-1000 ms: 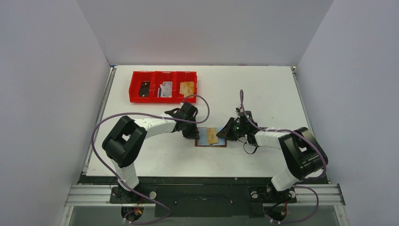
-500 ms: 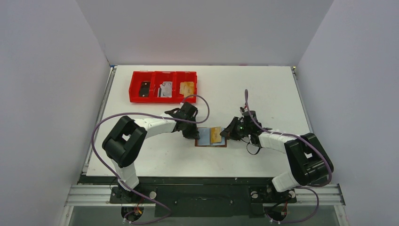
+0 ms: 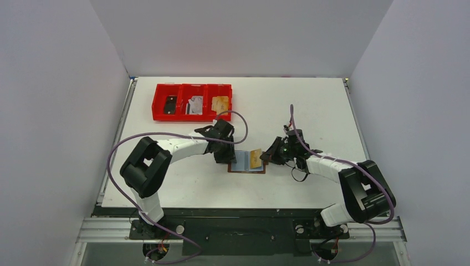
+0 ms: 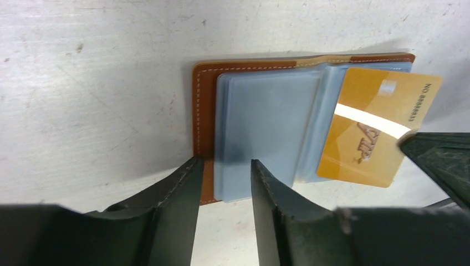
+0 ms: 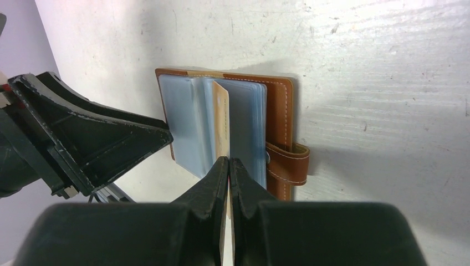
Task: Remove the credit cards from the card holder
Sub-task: Remove the credit card from the card holder.
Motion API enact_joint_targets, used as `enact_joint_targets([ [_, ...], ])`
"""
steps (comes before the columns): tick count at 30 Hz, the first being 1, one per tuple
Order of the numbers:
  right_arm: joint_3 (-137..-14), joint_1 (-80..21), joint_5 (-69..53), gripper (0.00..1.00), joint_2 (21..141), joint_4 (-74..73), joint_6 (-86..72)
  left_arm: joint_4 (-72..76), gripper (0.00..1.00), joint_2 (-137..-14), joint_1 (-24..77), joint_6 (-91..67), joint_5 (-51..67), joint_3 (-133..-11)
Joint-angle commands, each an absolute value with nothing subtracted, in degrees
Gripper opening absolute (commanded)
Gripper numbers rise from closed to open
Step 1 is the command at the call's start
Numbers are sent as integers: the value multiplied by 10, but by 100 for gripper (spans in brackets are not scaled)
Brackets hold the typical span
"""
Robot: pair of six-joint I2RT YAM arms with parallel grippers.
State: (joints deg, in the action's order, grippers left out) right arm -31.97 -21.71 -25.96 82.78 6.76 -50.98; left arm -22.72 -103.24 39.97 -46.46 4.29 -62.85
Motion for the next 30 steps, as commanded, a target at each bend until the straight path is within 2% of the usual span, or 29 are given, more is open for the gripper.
enact_joint_targets([
  [1, -352, -212, -265, 0, 800, 72, -513, -285, 39, -987, 398, -431, 16, -668],
  [7, -363, -213, -279, 0, 793, 76, -528, -265, 46, -945, 381, -423, 67, -677],
  [16, -371, -214, -310, 0, 773, 105, -573, -129, 52, -913, 341, -461, 223, -614],
  [30, -389, -214, -371, 0, 743, 171, -658, 84, 54, -907, 312, -567, 371, -551],
])
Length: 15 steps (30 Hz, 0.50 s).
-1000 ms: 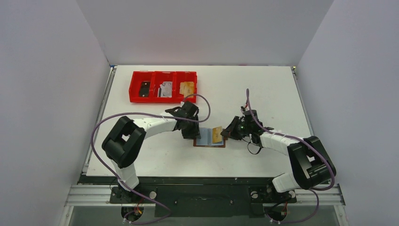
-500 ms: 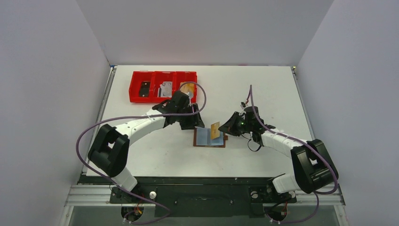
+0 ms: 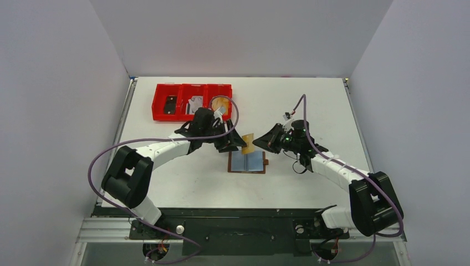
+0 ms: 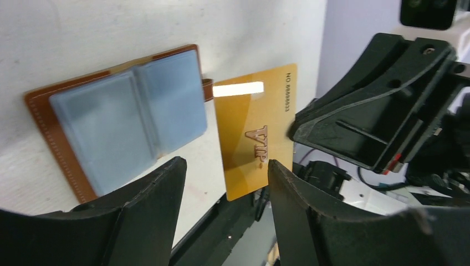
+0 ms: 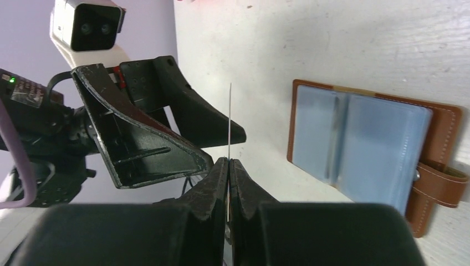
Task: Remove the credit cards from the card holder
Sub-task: Remove the credit card from the card holder, then place the credit card in the storage box.
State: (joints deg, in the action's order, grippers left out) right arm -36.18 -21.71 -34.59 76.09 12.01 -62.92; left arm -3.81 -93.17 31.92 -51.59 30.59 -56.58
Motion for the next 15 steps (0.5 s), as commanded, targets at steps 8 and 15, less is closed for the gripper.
enact_joint_targets([
  [8, -390, -218, -385, 0, 747, 198, -683, 166, 53, -910, 302, -620, 394, -527],
  [15, -390, -224, -382, 0, 748, 194, -679, 204, 30, -918, 299, -646, 408, -514],
])
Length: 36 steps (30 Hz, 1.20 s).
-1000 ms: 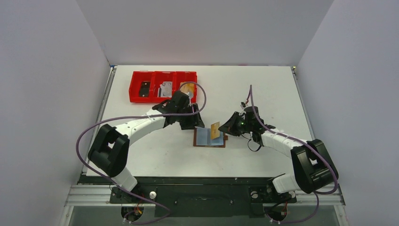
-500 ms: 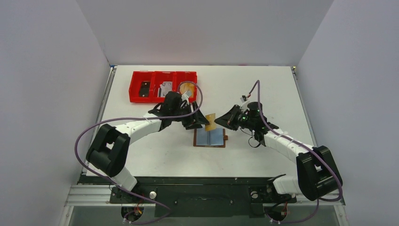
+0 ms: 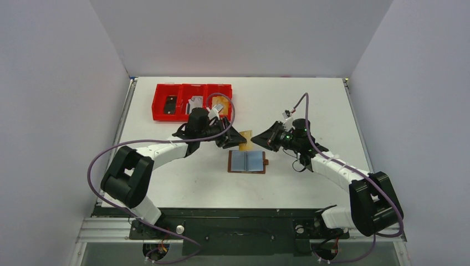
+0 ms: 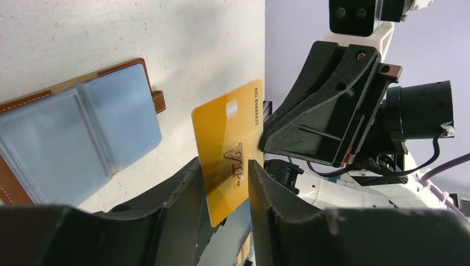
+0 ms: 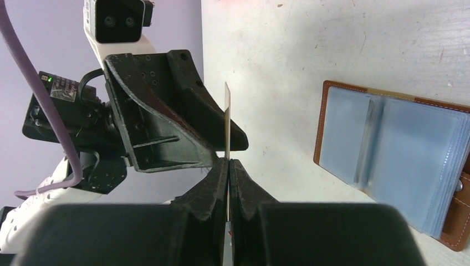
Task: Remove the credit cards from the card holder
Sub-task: Place the credit card in the storage box.
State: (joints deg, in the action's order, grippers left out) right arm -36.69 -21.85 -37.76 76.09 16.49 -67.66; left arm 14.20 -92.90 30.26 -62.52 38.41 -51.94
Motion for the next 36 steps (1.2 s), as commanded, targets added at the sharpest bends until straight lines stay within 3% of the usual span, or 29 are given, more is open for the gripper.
enact_joint_targets([
  [1, -390, -224, -382, 0, 749, 193, -677, 208, 23, -919, 300, -648, 409, -511],
  [5, -393, -227, -376, 0, 749, 184, -669, 212, 0, -918, 300, -651, 410, -504],
  [6, -396, -229, -374, 0, 749, 180, -666, 213, 0, -917, 300, -651, 410, -504],
  [8, -404, -232, -364, 13, 748, 154, -649, 214, 0, -915, 300, -650, 408, -501],
  [9, -407, -233, -353, 28, 746, 133, -636, 211, 0, -912, 300, -647, 407, -501],
  [11, -420, -235, -340, 50, 741, 104, -616, 197, 0, -908, 300, -638, 400, -502],
  [14, -431, -236, -315, 64, 728, 49, -585, 160, 0, -899, 299, -619, 385, -509],
  [25, -457, -235, -187, 67, 681, -81, -525, -50, 0, -876, 273, -500, 256, -616],
  [29, -459, -234, -190, 67, 673, -100, -513, -175, 0, -903, 246, -446, 178, -722],
  [36, -448, -231, -194, 67, 650, -114, -502, -269, 0, -1011, 203, -365, 101, -866],
])
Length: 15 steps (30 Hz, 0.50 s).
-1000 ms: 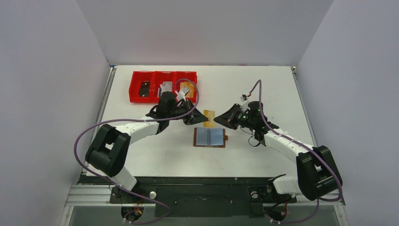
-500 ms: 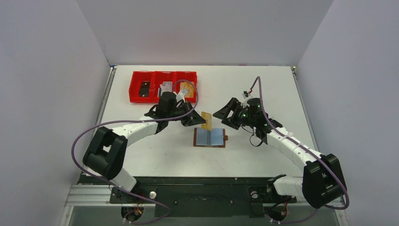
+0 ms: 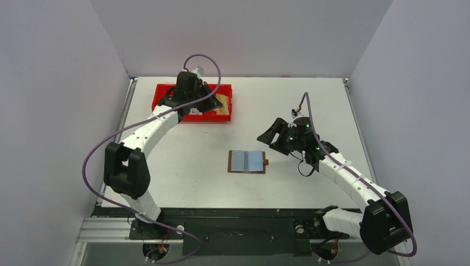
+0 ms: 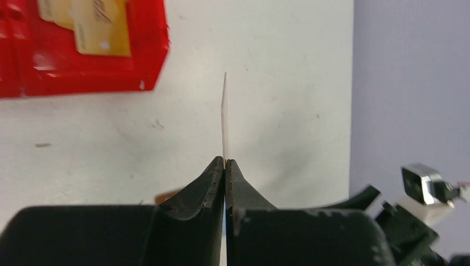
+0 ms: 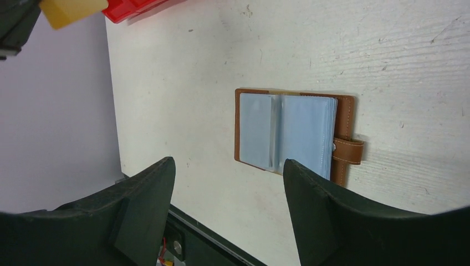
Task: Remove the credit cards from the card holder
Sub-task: Place the credit card in the storage box.
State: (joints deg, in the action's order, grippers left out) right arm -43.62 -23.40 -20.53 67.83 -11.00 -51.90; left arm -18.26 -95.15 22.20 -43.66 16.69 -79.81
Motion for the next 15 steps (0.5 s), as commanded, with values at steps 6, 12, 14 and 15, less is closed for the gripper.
enact_joint_targets([
  [6, -445, -230, -192, 67, 627, -135, -494, -264, 0, -1092, 176, -340, 106, -945],
  [12, -441, -228, -182, 67, 609, -154, -483, -257, 0, -1174, 159, -329, 144, -1026],
  [14, -440, -227, -178, 67, 604, -158, -483, -263, 0, -1199, 156, -323, 147, -1053],
  [15, -440, -227, -178, 67, 604, -159, -483, -263, 0, -1214, 155, -322, 149, -1060],
])
